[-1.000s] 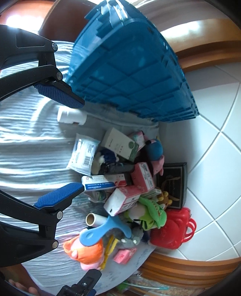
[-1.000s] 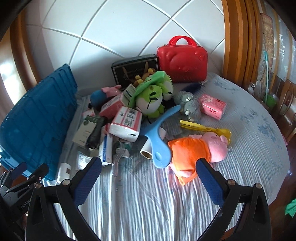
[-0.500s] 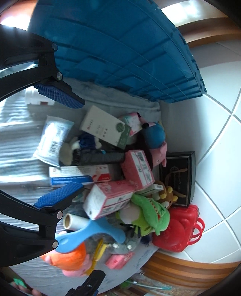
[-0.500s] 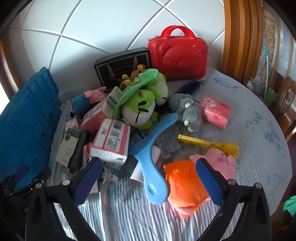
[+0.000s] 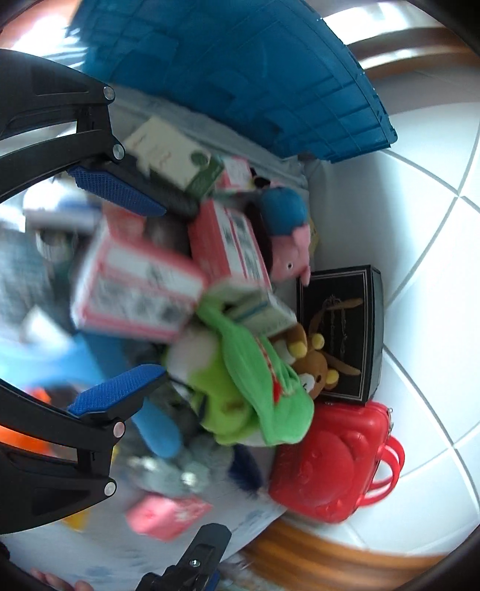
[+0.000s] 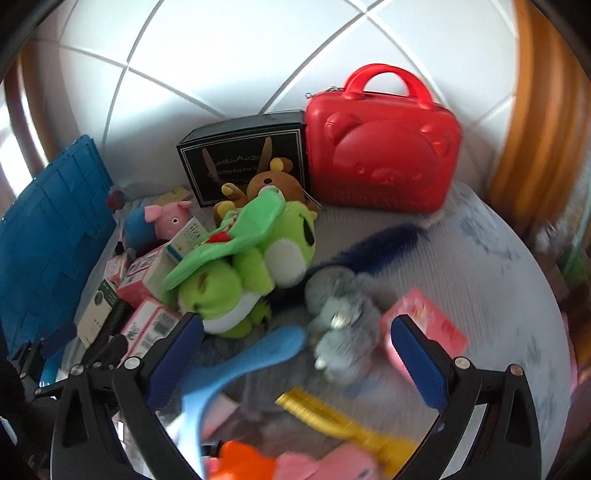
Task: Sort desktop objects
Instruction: 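Lower both tools onto the green frog plush and close them on it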
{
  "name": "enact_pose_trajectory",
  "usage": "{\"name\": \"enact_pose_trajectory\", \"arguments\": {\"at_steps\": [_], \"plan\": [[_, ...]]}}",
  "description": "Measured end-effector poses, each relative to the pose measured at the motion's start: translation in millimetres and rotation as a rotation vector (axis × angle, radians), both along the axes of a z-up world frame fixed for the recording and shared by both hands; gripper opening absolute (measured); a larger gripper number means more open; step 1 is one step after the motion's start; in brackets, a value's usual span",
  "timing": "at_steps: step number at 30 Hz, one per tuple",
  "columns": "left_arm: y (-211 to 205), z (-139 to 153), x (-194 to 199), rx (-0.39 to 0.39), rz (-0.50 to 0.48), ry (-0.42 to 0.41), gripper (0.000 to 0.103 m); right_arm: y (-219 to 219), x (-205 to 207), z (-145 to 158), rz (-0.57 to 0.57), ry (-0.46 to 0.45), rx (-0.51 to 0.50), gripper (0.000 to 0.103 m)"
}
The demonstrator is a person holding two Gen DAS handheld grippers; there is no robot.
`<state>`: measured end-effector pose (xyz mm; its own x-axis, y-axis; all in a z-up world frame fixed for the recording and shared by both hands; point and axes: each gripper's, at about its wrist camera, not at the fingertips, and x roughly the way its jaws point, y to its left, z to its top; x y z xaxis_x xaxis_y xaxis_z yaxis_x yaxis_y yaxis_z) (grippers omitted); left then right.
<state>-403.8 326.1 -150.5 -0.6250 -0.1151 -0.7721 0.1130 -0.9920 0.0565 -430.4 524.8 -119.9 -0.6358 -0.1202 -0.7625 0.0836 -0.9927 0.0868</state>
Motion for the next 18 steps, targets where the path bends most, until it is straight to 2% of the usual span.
{"name": "enact_pose_trajectory", "arguments": {"at_steps": [4,7,10,14,16,18], "plan": [[46,-12,-27,0.001,0.09,-0.045,0.083,32,-42,-6,0.157,-0.044,0.019,0.103],[70,-19,-46,-0.032,0.136,-0.067,0.083,46,-71,-17,0.237,-0.078,0.009,0.103],[80,-26,-66,-0.076,0.178,-0.073,0.083,46,-96,-28,0.293,-0.107,-0.008,0.103],[70,-40,-86,-0.039,0.224,-0.079,0.083,33,-126,-45,0.365,-0.129,-0.014,0.103],[64,-46,-92,-0.021,0.239,-0.068,0.096,22,-141,-57,0.396,-0.147,-0.009,0.103],[58,-51,-96,-0.002,0.254,-0.05,0.102,13,-152,-68,0.414,-0.16,-0.011,0.103]]}}
